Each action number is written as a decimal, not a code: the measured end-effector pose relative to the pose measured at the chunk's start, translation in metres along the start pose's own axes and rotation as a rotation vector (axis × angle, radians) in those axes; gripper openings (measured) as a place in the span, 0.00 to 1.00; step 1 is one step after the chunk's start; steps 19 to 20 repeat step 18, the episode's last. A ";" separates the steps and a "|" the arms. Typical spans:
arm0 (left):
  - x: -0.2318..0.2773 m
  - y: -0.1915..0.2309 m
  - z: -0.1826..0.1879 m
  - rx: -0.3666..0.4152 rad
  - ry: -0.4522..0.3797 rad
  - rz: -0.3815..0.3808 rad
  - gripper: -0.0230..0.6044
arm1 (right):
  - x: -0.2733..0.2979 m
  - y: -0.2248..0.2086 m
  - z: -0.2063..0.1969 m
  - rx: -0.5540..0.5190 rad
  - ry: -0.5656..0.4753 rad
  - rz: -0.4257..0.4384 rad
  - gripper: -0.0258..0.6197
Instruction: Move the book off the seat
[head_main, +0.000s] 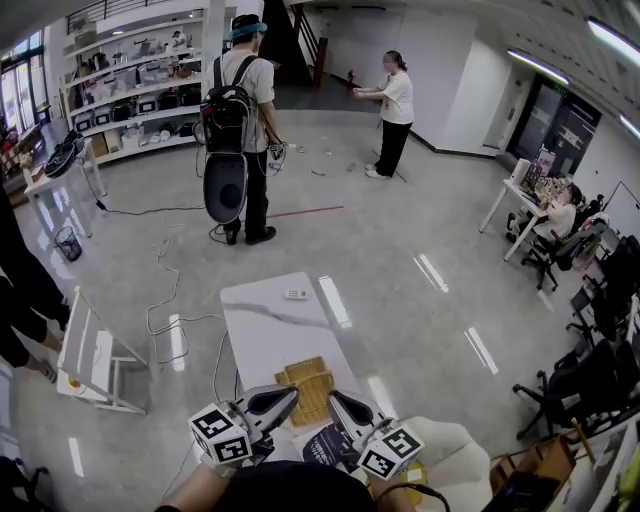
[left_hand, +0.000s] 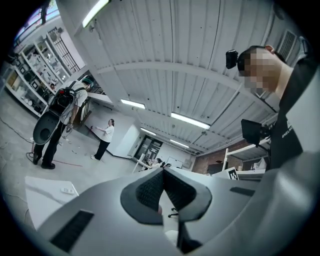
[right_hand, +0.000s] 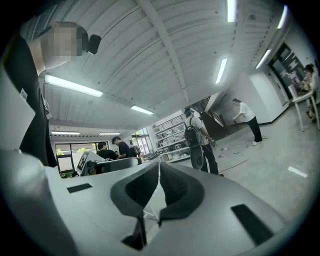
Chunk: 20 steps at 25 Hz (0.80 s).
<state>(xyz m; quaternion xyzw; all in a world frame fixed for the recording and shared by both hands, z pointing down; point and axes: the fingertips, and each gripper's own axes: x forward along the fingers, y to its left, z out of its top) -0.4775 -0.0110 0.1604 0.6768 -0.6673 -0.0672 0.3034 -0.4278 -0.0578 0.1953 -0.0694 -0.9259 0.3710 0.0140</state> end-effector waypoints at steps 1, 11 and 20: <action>0.000 -0.001 0.000 0.004 -0.002 0.001 0.04 | -0.001 0.001 -0.001 0.008 -0.003 0.001 0.08; 0.005 -0.008 -0.008 0.034 0.029 -0.003 0.04 | -0.011 -0.008 -0.003 0.033 -0.017 -0.035 0.08; 0.004 -0.014 -0.016 0.050 0.046 0.016 0.04 | -0.018 -0.006 -0.005 0.052 -0.015 -0.038 0.08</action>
